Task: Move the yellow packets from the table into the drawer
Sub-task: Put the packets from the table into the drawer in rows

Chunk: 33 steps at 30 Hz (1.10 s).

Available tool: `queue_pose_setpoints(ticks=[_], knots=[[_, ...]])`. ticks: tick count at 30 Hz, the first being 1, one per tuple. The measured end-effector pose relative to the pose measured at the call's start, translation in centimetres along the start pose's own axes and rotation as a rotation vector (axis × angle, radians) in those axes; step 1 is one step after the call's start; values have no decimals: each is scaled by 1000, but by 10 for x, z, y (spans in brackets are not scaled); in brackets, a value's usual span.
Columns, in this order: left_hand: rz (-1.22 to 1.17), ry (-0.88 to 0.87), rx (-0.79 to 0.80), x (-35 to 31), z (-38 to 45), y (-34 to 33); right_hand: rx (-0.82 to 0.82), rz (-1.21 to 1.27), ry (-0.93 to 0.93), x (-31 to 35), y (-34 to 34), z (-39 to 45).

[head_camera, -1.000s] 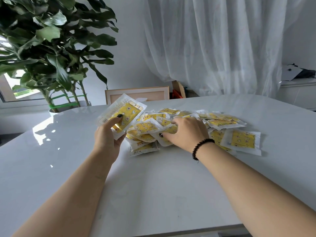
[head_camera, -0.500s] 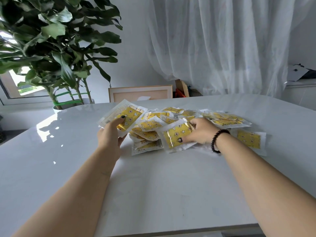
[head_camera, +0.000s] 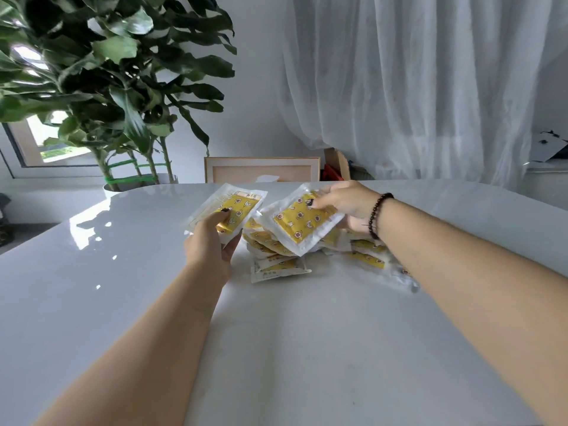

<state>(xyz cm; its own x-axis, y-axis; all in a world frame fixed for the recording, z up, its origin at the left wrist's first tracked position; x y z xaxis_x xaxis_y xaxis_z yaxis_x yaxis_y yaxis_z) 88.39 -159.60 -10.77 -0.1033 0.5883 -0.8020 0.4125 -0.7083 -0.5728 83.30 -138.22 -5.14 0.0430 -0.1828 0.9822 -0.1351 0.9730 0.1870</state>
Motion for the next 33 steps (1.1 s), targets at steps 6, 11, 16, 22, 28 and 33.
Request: queue_pose_setpoints(ticks=[6, 11, 16, 22, 28, 33], knots=[[34, 30, 143, -1, -8, -8, -78, -531, -137, -6, -43, 18], [45, 37, 174, -2, -7, -7, -69, -421, -71, -8, -42, 13], [62, 41, 218, 1, -12, -10, -151, -180, 177, -34, -27, -13], [141, 24, 425, 7, -25, -20, -49, -129, 432, -74, 17, -80], [395, 73, 693, 19, -49, -27, -10, -241, 558, -72, 20, -84], [328, 83, 743, 25, -58, -33, -37, -442, 732, -71, 15, -95]])
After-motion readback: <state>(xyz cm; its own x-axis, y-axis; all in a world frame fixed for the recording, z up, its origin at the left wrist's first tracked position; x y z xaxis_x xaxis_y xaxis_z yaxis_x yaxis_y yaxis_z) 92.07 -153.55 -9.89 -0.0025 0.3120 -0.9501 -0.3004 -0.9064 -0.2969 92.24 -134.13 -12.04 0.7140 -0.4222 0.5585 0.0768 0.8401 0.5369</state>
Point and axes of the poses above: each hand's wrist, its own z-axis towards the middle knuckle, its own y-axis out of the back of the hand, x = y × z, the point moved 1 cm from there along z, towards the middle knuckle, and after that the axes turned 5 degrees about z, right-handed, at the moved point
